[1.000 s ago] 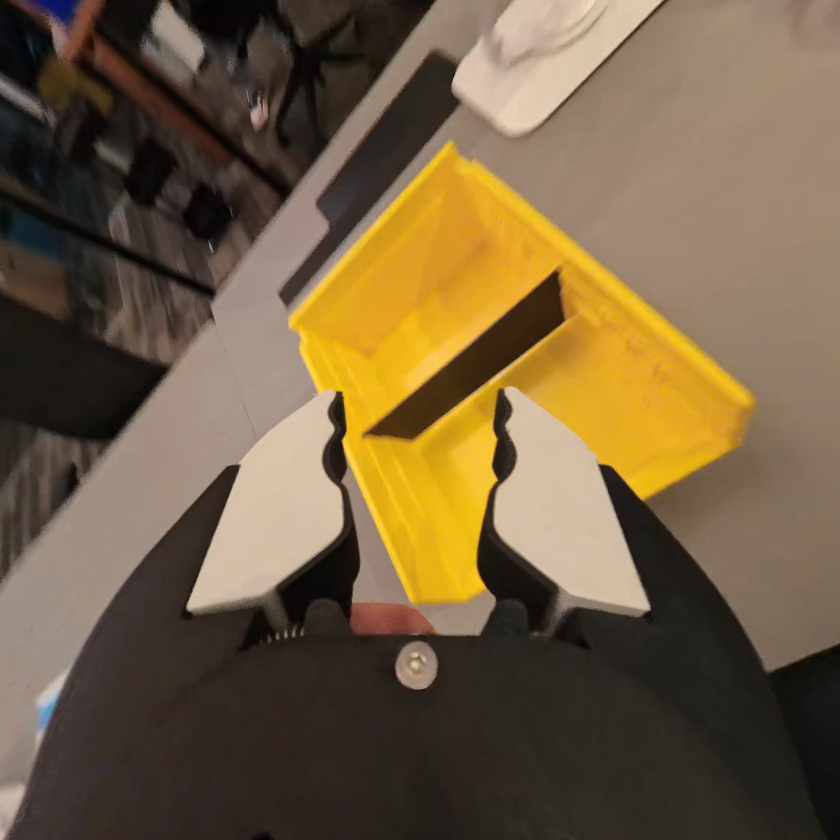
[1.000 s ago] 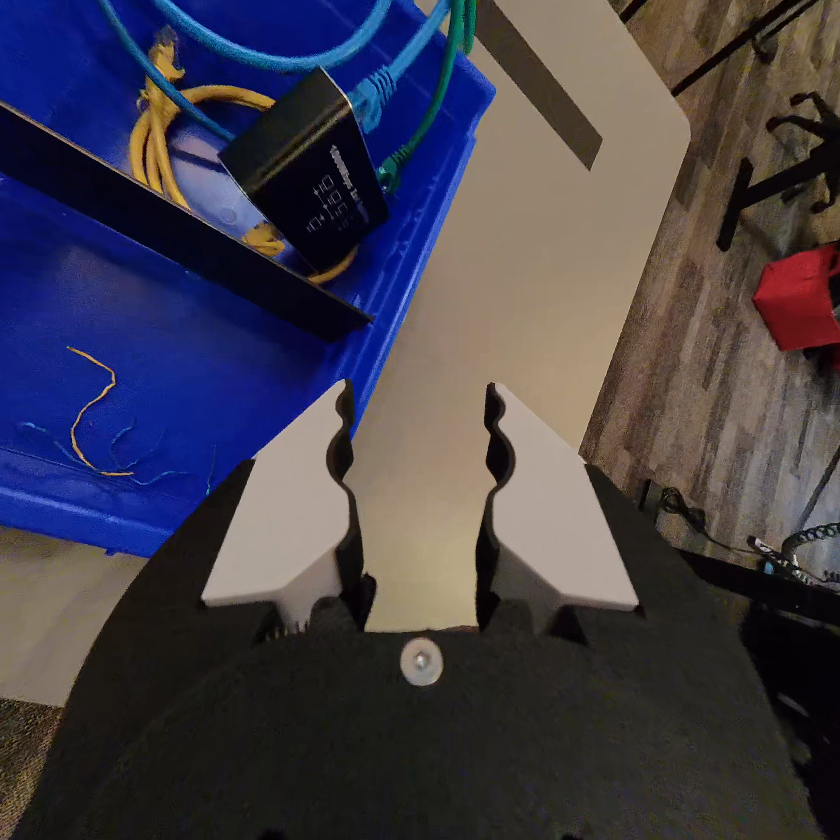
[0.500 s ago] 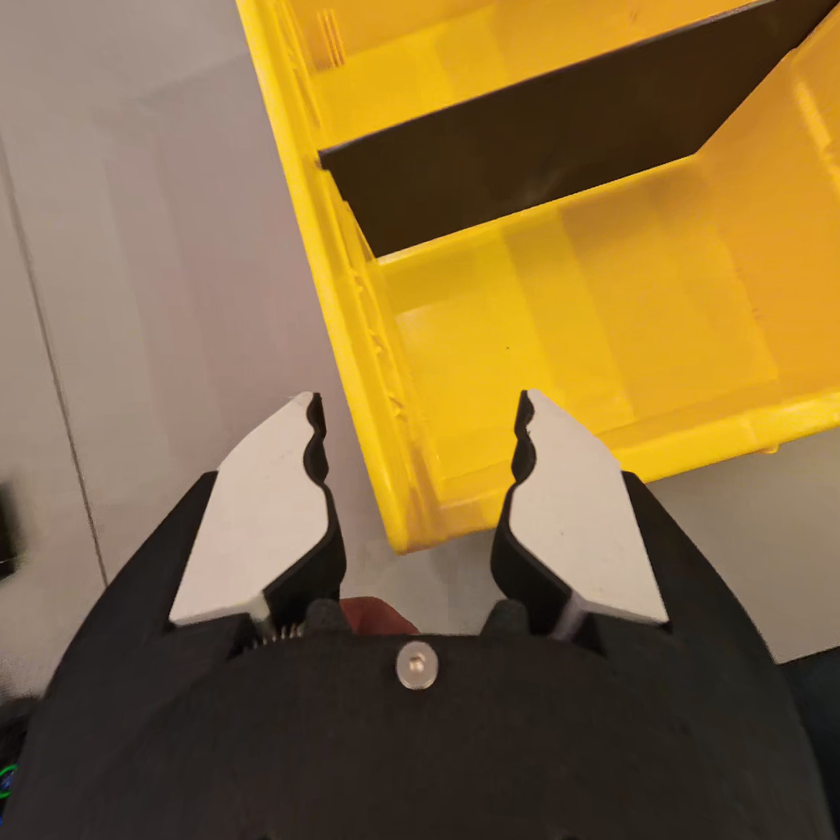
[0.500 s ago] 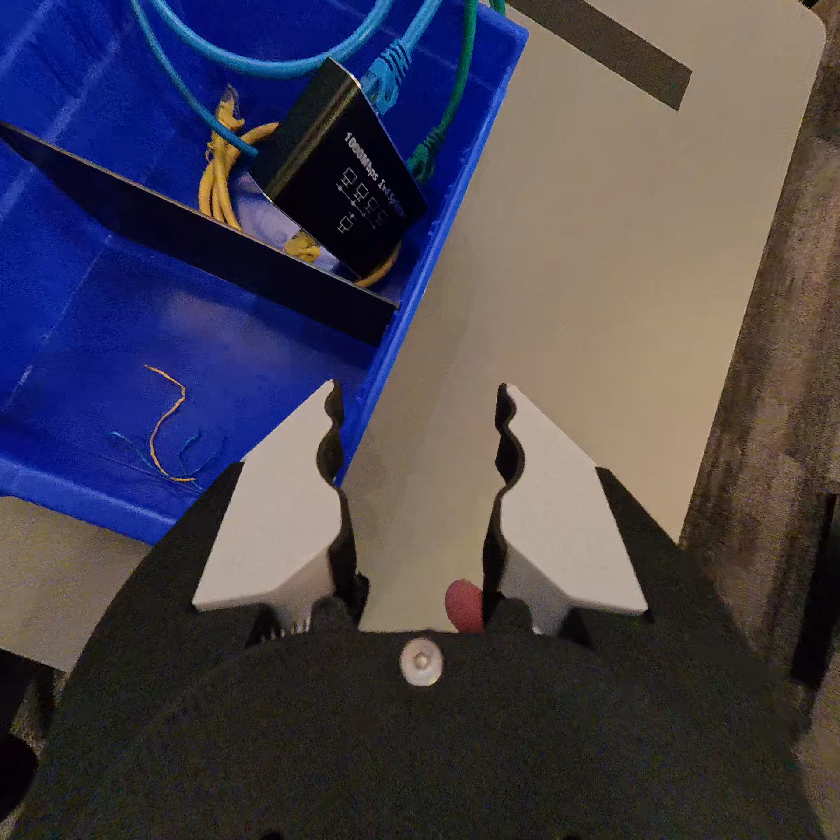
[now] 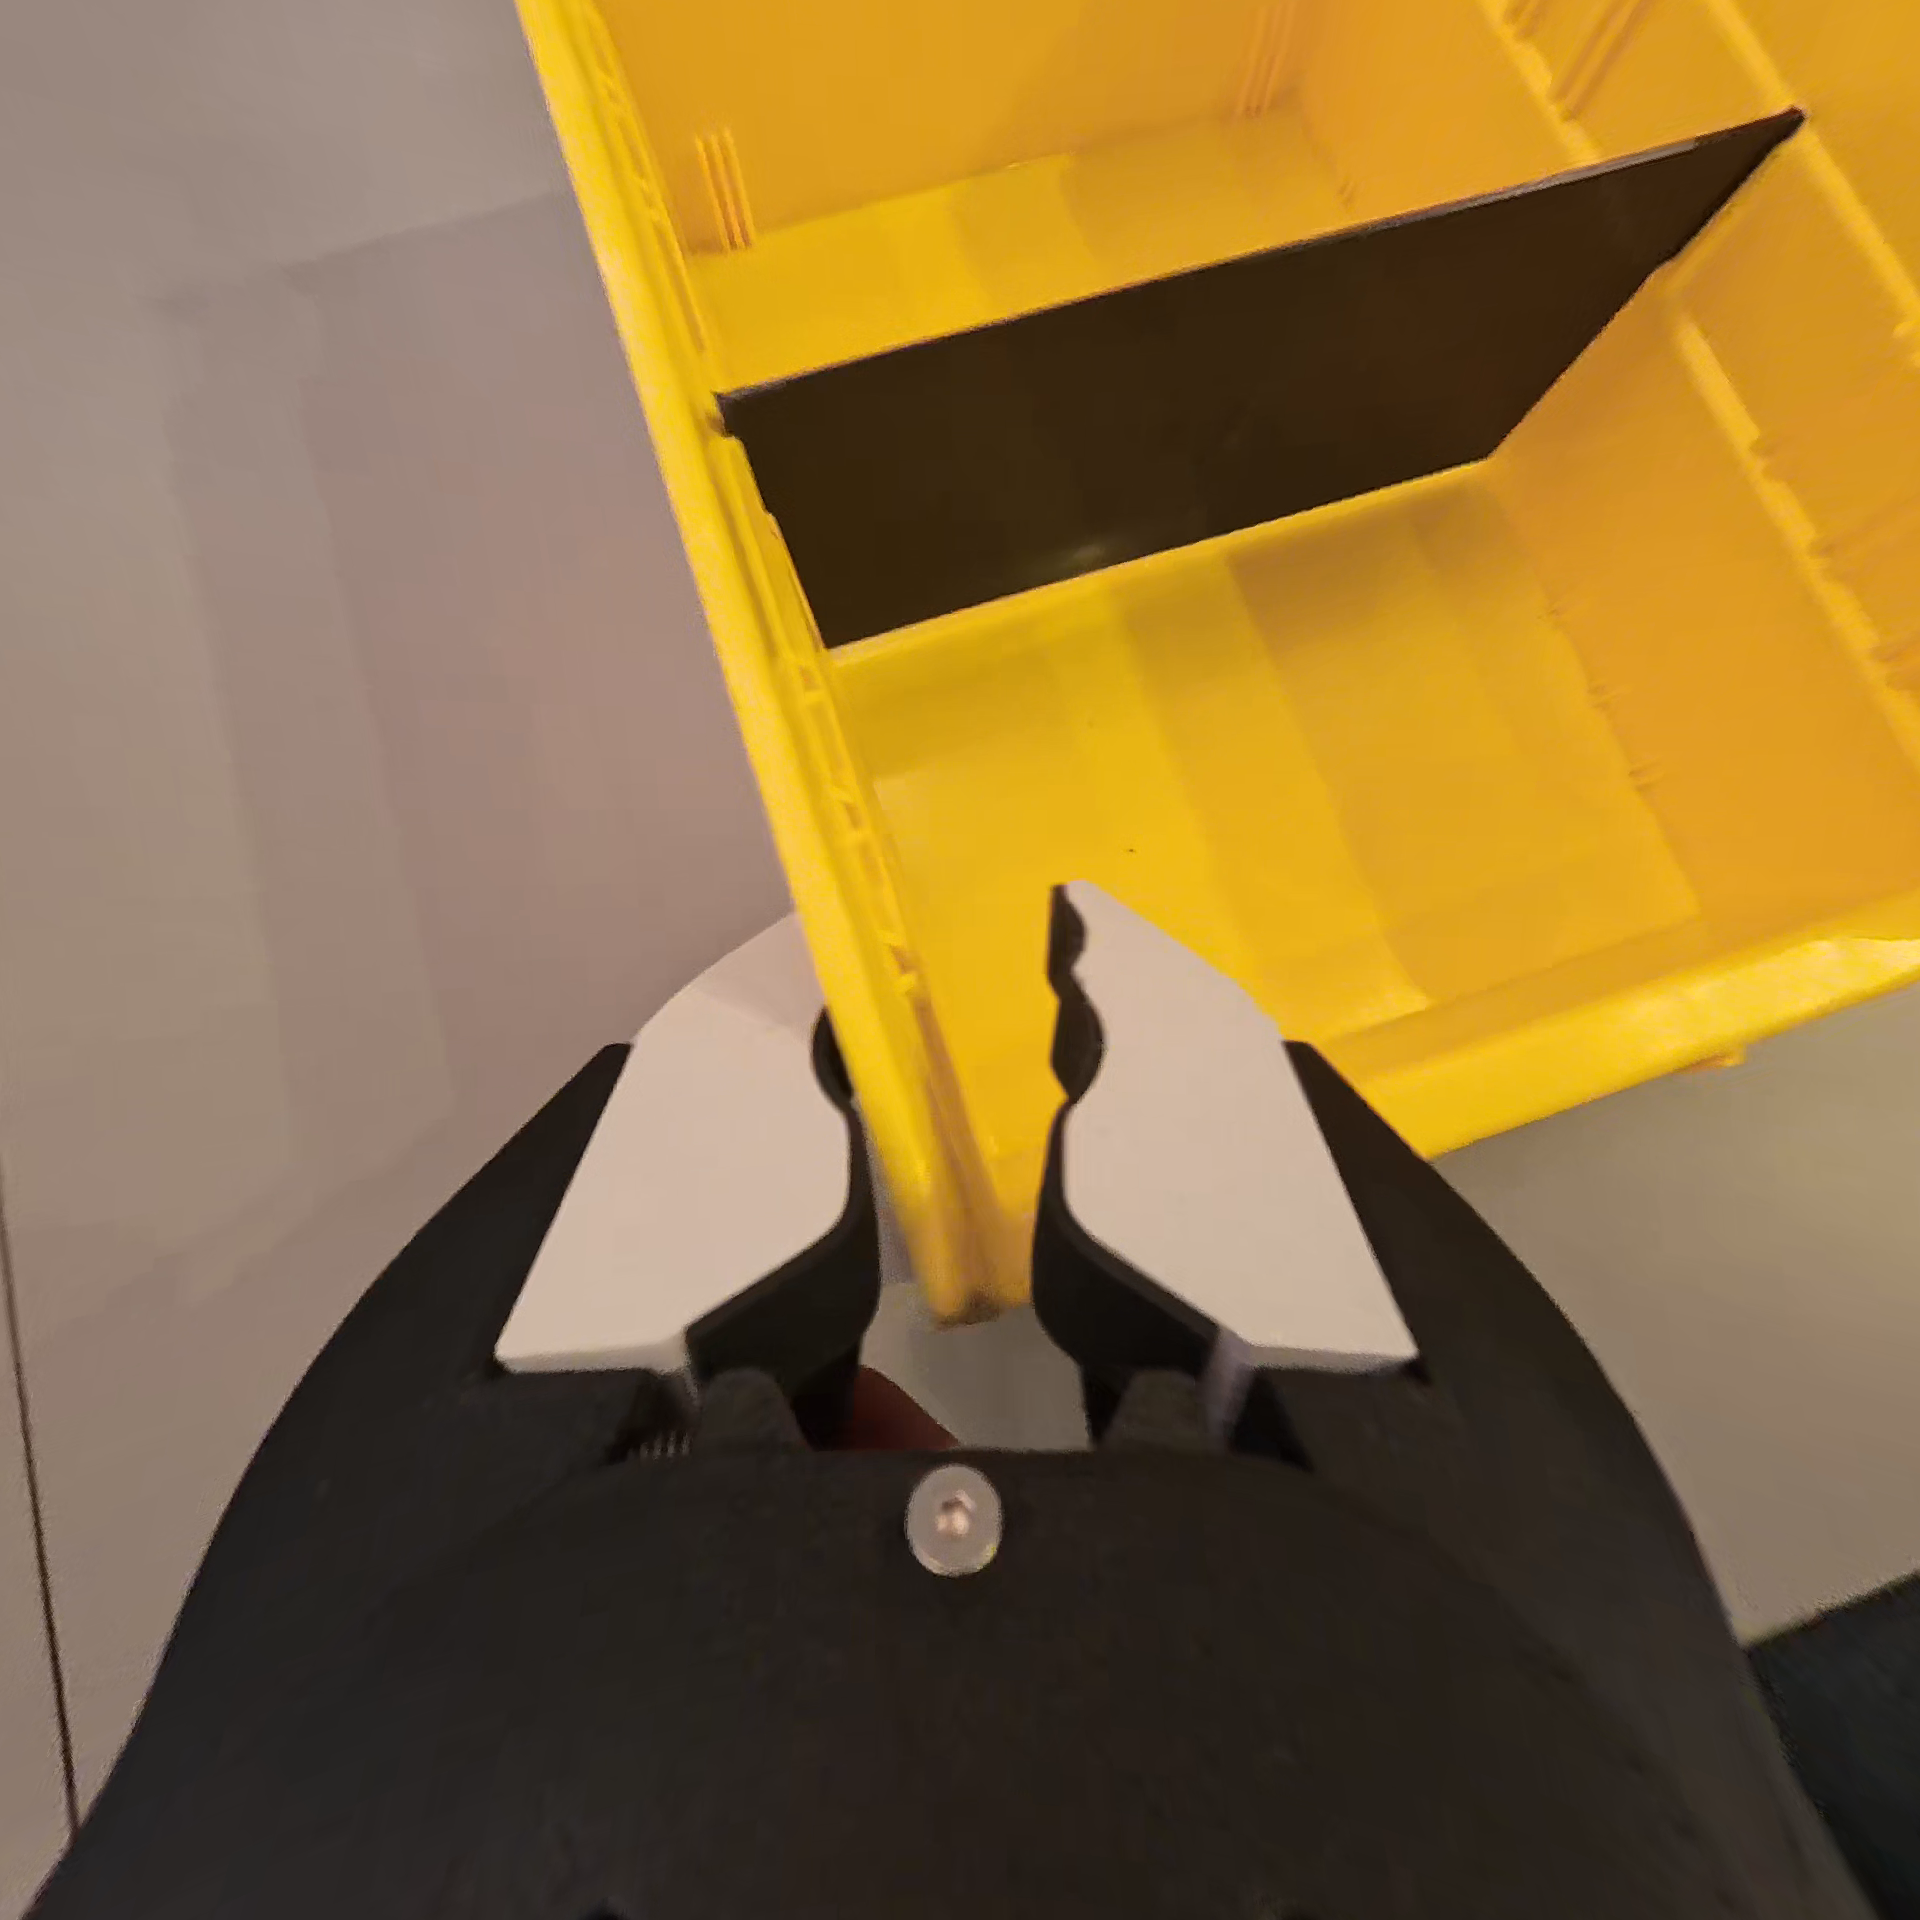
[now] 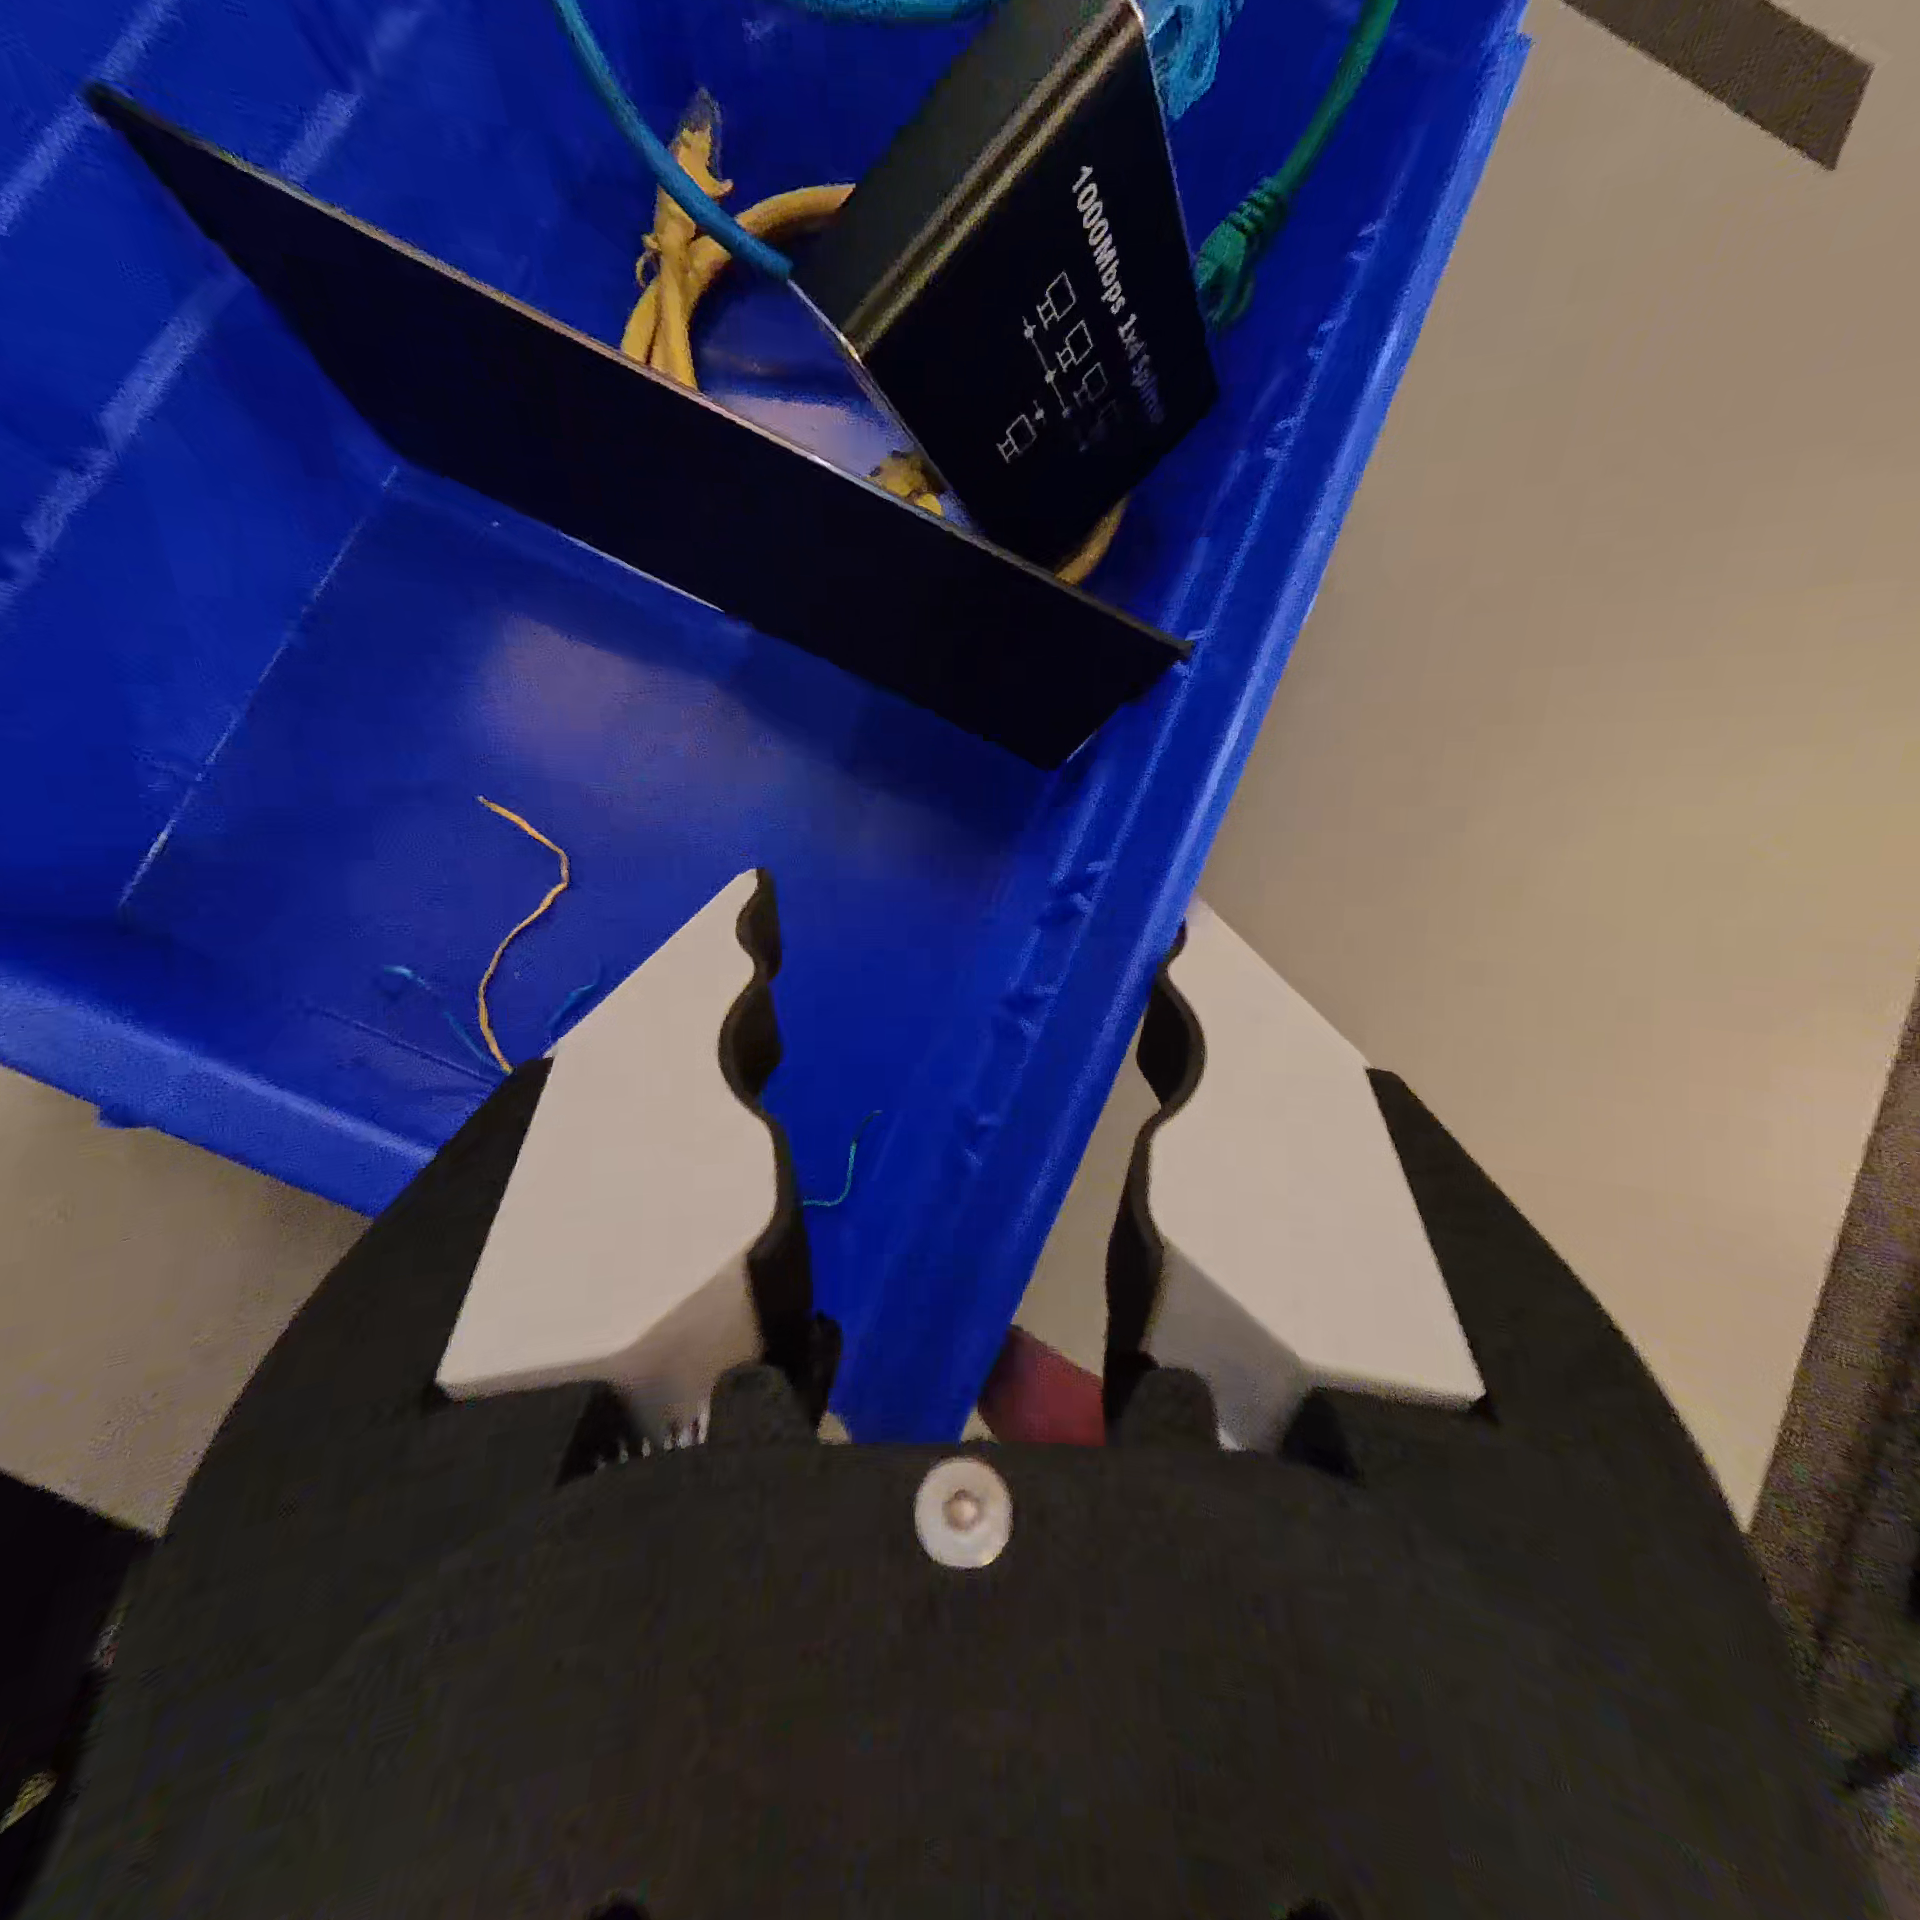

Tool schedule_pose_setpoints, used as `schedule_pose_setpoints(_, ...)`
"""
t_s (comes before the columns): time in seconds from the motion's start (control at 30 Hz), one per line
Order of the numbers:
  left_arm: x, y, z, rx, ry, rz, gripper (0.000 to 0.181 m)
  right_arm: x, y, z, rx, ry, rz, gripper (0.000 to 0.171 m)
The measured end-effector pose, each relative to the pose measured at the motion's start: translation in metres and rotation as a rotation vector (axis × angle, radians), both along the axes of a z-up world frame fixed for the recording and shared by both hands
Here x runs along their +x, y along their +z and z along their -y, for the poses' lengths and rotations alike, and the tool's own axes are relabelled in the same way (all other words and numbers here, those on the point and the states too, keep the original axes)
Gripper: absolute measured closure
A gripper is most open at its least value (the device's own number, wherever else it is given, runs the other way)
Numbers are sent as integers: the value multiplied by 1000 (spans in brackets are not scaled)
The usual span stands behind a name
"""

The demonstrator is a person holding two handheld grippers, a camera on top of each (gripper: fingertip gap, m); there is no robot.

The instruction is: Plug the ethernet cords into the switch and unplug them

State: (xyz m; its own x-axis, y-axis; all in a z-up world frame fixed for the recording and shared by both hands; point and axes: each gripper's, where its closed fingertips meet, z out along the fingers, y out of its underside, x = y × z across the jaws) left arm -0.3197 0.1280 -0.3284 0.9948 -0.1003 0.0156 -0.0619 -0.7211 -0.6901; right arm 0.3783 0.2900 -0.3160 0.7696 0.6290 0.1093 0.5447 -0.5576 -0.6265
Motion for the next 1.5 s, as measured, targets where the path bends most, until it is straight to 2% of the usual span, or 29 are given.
schedule_pose_setpoints(0.1,-2,3,-5,53,21,7,165,7,1,-9,71,-46,63,136)
schedule_pose_setpoints(0.2,-3,4,-7,60,25,-26,175,10,1,-13,109,-68,85,139)
schedule_pose_setpoints(0.27,2,5,-9,62,8,-9,176,11,1,-15,128,-93,79,142)
schedule_pose_setpoints(0.3,4,5,-10,67,2,-21,175,11,0,-15,126,-95,77,140)
schedule_pose_setpoints(0.33,4,6,-11,73,-1,-41,171,11,-5,-13,100,-93,80,133)
schedule_pose_setpoints(0.37,6,6,-11,72,-7,-49,166,12,-10,-13,83,-100,85,119)
schedule_pose_setpoints(0.4,7,6,-11,67,-10,-47,166,11,-14,-12,76,-101,70,115)
schedule_pose_setpoints(0.47,8,6,-12,71,-10,-39,175,3,-11,-12,76,-108,-25,125)
schedule_pose_setpoints(0.57,11,6,-13,83,-11,-4,176,-3,-8,-10,71,-101,-87,144)
schedule_pose_setpoints(0.67,15,7,-15,114,-23,62,176,-4,-7,-8,70,-107,-99,147)
schedule_pose_setpoints(0.8,20,9,-19,162,-19,169,176,-8,-7,-3,69,-105,-109,147)
schedule_pose_setpoints(0.97,24,16,-21,198,-26,194,176,-23,-5,8,67,-93,-147,144)
schedule_pose_setpoints(1.33,10,45,-15,303,-16,133,176,-65,-4,35,76,-39,-177,137)
schedule_pose_setpoints(1.5,4,62,-12,346,-4,90,176,-89,-4,49,80,-3,-198,128)
